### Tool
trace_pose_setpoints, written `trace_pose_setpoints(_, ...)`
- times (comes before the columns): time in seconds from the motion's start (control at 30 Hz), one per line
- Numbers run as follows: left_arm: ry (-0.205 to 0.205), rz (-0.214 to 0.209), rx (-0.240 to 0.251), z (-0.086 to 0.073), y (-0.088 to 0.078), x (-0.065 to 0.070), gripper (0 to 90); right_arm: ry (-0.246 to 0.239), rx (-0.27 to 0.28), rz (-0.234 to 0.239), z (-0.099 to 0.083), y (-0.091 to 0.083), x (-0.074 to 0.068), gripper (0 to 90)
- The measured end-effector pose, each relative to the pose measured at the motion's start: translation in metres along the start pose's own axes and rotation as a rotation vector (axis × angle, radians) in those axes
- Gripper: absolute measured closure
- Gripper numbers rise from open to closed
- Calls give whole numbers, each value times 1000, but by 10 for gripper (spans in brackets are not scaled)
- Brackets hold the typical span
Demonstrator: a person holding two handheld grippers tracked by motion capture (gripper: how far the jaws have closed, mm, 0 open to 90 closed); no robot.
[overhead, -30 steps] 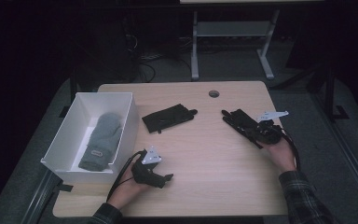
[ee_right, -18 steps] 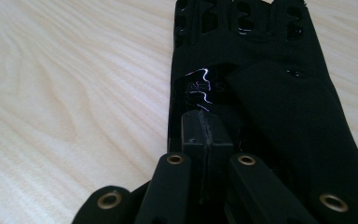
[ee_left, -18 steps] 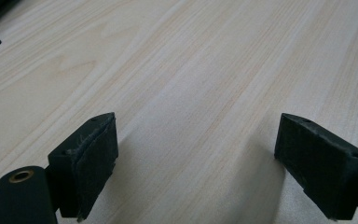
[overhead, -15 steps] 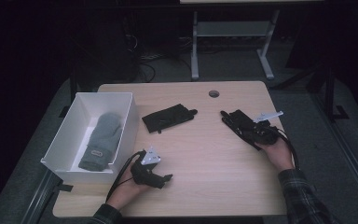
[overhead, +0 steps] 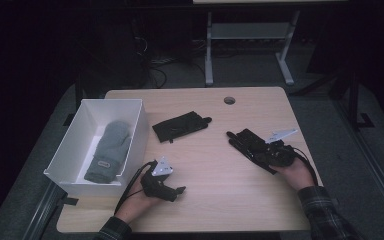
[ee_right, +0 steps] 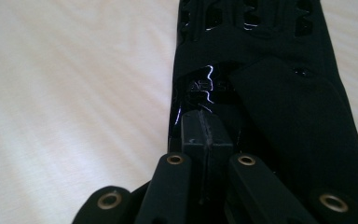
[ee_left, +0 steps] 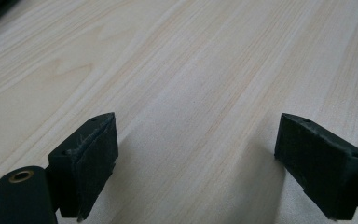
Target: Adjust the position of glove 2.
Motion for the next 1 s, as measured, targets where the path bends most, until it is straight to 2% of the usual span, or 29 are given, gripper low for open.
trace_pose_setpoints(0.33,1,1,1,0,0,0,127,-82,-23,91,-4,5,-41,898)
trace_pose_setpoints(0.63,0,1,1,0,0,0,127,-158,-62,146,-5,9,-76,898)
trace_pose_setpoints(0.7,1,1,1,0,0,0,127,-178,-54,152,-4,10,-81,898)
trace_pose_setpoints(0.73,0,1,1,0,0,0,127,-197,-46,142,-3,9,-82,899)
trace_pose_setpoints(0.8,0,1,1,0,0,0,127,-178,-21,140,-1,4,-79,898)
trace_pose_setpoints(1.0,0,1,1,0,0,0,127,-126,21,60,-1,-13,-40,889)
Point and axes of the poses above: each handheld gripper's, and its own axes: y roughly forward along the jaws, z roughly out of its top, x roughly to its right, the point moved 2 cm from there along y, roughly forward along the jaws, and after that the axes turned 6 degrees about y, right-handed, at the moved point
